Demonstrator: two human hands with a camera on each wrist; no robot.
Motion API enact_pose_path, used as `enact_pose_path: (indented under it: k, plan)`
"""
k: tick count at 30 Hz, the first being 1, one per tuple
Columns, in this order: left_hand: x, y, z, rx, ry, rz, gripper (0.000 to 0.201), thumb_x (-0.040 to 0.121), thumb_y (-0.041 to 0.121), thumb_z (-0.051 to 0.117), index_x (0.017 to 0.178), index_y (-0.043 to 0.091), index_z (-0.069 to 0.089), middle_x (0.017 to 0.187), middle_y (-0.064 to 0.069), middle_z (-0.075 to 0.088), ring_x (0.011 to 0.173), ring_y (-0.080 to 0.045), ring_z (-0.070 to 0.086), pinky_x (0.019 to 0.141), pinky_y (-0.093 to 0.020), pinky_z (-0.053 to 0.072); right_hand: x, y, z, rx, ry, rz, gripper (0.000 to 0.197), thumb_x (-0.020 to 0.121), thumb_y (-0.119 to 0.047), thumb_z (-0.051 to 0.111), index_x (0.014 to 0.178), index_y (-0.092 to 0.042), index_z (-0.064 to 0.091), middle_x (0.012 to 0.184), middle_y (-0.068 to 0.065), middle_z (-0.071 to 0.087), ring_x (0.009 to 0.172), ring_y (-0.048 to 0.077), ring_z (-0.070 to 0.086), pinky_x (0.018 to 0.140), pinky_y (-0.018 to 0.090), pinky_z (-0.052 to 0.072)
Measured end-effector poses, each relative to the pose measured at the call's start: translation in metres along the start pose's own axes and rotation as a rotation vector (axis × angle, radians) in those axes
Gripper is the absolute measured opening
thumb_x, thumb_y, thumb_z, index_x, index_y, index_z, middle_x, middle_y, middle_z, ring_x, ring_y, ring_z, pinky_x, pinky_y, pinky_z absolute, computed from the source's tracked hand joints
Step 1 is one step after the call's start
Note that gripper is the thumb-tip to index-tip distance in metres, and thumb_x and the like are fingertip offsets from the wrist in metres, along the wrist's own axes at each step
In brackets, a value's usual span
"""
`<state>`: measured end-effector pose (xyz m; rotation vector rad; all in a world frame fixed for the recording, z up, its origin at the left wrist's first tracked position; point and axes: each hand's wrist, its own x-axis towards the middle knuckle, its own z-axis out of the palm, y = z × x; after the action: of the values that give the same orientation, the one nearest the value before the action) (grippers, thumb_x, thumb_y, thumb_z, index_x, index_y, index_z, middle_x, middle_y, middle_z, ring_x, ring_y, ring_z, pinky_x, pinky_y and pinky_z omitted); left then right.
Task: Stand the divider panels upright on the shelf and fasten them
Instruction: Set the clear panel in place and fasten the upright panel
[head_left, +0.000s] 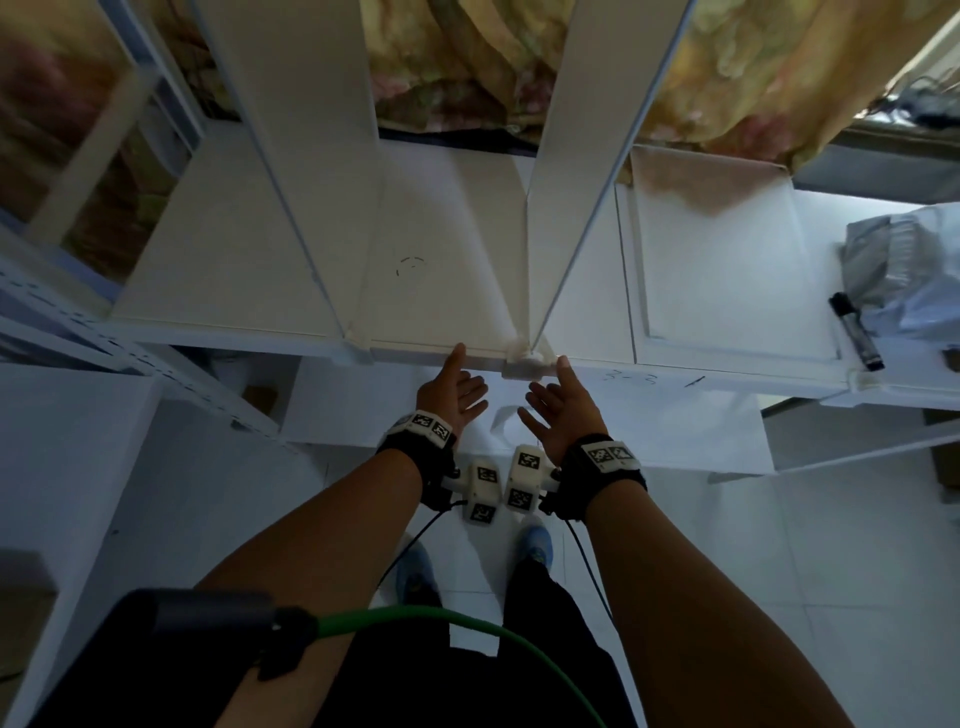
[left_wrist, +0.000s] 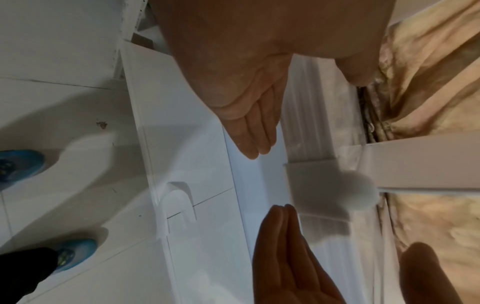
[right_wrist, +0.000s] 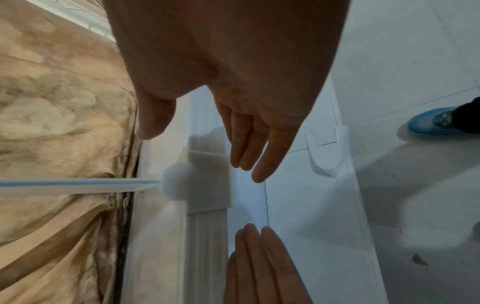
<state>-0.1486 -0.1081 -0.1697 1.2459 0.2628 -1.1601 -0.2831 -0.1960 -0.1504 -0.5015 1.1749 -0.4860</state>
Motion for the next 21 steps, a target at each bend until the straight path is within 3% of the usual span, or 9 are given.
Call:
enact_pose_path:
  k: [2,5,11,14,18,21]
  plan:
    - [-0.008,0.0,0.005,0.019,-0.016,0.02,0.077,0.09,0.05,0.065,0.142,-0.004,0.045,0.139,-0.024,0.056,0.121,-0.031,0.061,0.101,-0.043,0.052,-0.007,-0.005,-0.004,-0.008,0.003,0.005,0.085,0.079,-0.051,0.073,0.141,-0.003,0.039,0.12,0.012,0.059,0.118,0.025,0.055,0.092,0.044,0.054]
    - [-0.019,0.002,0.012,0.045,-0.023,0.061,0.074,0.091,0.048,0.065,0.143,-0.001,0.046,0.14,-0.024,0.055,0.123,-0.031,0.06,0.1,-0.042,0.052,-0.02,-0.011,-0.009,-0.023,-0.027,-0.002,0.081,0.081,-0.049,0.073,0.139,-0.003,0.04,0.125,0.013,0.058,0.118,0.026,0.056,0.091,0.043,0.055]
    - [-0.049,-0.015,0.032,0.062,0.002,0.124,0.072,0.09,0.046,0.068,0.139,-0.004,0.048,0.139,-0.024,0.056,0.123,-0.032,0.06,0.103,-0.044,0.051,-0.039,-0.02,-0.031,-0.072,-0.108,-0.097,0.059,0.084,-0.043,0.072,0.132,-0.012,0.054,0.122,0.014,0.062,0.107,0.025,0.063,0.087,0.045,0.057]
    - [-0.068,-0.038,0.049,0.059,0.031,0.124,0.074,0.089,0.046,0.068,0.139,-0.005,0.048,0.138,-0.025,0.056,0.122,-0.032,0.06,0.104,-0.044,0.051,-0.048,-0.03,-0.06,-0.076,-0.125,-0.107,0.051,0.085,-0.042,0.072,0.123,-0.011,0.058,0.119,0.014,0.064,0.106,0.025,0.065,0.086,0.044,0.058]
    - [-0.091,-0.078,0.082,0.062,0.032,0.111,0.072,0.09,0.045,0.068,0.138,-0.004,0.049,0.137,-0.024,0.058,0.122,-0.032,0.06,0.105,-0.045,0.049,-0.06,-0.047,-0.111,-0.104,-0.124,-0.112,0.029,0.084,-0.041,0.072,0.101,-0.018,0.065,0.115,0.012,0.066,0.106,0.024,0.065,0.086,0.042,0.058]
    - [-0.101,-0.104,0.1,0.083,0.028,0.114,0.072,0.089,0.044,0.069,0.137,-0.005,0.049,0.137,-0.023,0.058,0.122,-0.032,0.06,0.105,-0.044,0.05,-0.064,-0.054,-0.143,-0.131,-0.111,-0.118,0.026,0.084,-0.039,0.073,0.098,-0.019,0.065,0.116,0.013,0.067,0.106,0.024,0.065,0.086,0.043,0.058]
